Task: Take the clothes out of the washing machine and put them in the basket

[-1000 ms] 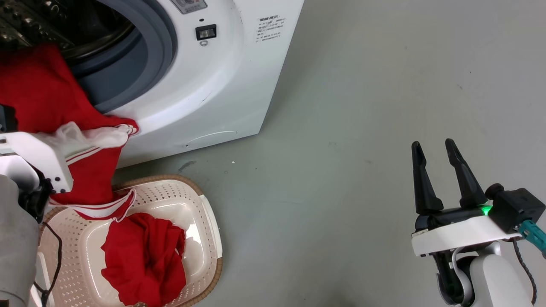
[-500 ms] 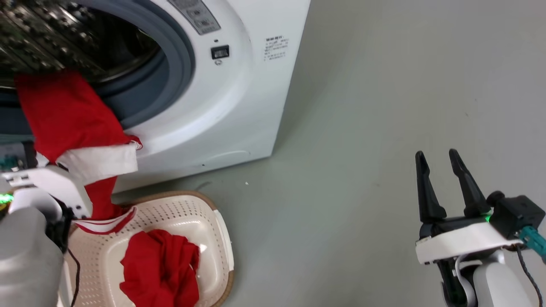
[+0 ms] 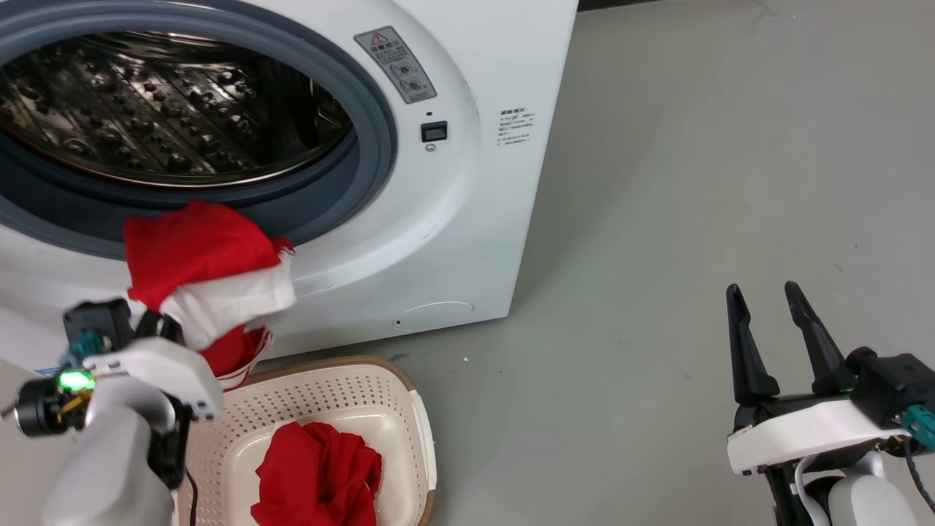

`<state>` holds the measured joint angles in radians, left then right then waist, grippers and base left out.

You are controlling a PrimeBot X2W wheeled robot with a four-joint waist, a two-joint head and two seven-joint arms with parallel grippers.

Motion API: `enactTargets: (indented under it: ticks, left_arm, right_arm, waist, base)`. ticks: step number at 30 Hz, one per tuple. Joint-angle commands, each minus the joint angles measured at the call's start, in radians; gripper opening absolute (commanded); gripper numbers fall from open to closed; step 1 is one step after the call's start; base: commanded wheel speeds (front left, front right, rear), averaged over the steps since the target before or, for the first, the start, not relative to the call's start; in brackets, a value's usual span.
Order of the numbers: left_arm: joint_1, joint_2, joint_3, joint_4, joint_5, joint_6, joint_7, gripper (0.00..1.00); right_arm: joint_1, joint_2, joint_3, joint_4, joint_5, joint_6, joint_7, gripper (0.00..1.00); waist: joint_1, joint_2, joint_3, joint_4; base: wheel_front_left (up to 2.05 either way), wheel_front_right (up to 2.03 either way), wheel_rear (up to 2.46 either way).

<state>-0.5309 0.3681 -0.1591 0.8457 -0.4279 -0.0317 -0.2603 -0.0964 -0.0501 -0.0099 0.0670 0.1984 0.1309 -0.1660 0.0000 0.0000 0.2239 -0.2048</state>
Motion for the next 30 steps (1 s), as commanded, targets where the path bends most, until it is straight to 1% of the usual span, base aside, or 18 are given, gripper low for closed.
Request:
enactTargets:
  ticks: [1,4,9,13,17,20,23,26,30]
  left_arm:
    - [0.034,-0.005,0.003,-0.032,0.008,0.009,-0.007,0.00]
    - [0.109,-0.022,0.006,-0.119,0.019,0.026,-0.007,0.00]
    - [0.233,-0.058,-0.010,-0.218,0.012,0.047,-0.005,0.00]
    - [0.314,-0.087,-0.024,-0.266,-0.003,0.058,0.021,0.00]
    - [0.353,-0.097,-0.031,-0.288,-0.014,0.065,0.046,0.00]
    - [0.352,-0.089,-0.034,-0.277,-0.019,0.060,0.065,0.00]
    - [0.318,-0.083,-0.029,-0.240,-0.029,0.051,0.071,0.00]
    - [0.277,-0.077,-0.014,-0.178,-0.043,0.052,0.072,0.00]
    - [0.200,-0.072,-0.012,-0.083,-0.049,0.032,0.064,0.00]
  right_arm:
    - [0.010,0.000,-0.001,-0.011,-0.007,0.000,0.004,1.00]
    - [0.016,0.000,-0.002,-0.025,-0.008,0.000,0.014,1.00]
    - [0.017,0.000,0.001,-0.042,-0.012,0.000,0.022,1.00]
    - [0.013,0.000,0.001,-0.051,-0.006,0.000,0.023,1.00]
    - [-0.004,0.000,0.002,-0.062,0.002,0.000,0.019,1.00]
    - [-0.023,0.000,0.004,-0.066,0.003,0.000,0.014,1.00]
    - [-0.042,0.000,0.009,-0.071,0.010,0.000,0.008,1.00]
    - [-0.066,0.000,0.017,-0.075,0.015,0.000,-0.002,1.00]
    - [-0.098,0.000,0.037,-0.074,0.030,0.000,-0.019,1.00]
  waist:
    - [0.0000,0.0000,-0.005,0.006]
    - [0.0000,0.0000,-0.006,0.009]
    - [0.0000,0.0000,-0.001,0.008]
    - [0.0000,0.0000,0.017,0.004]
    - [0.0000,0.0000,0.062,-0.003]
    - [0.0000,0.0000,0.105,-0.010]
    - [0.0000,0.0000,0.158,-0.020]
    - [0.0000,0.0000,0.218,-0.033]
    - [0.0000,0.0000,0.283,-0.050]
  base:
    - [0.00,0.00,0.00]
    - [0.00,0.00,0.00]
    - [0.00,0.00,0.00]
    - [0.00,0.00,0.00]
    - [0.00,0.00,0.00]
    - [0.00,0.00,0.00]
    - [0.00,0.00,0.00]
    - [0.00,0.00,0.00]
    - [0.00,0.00,0.00]
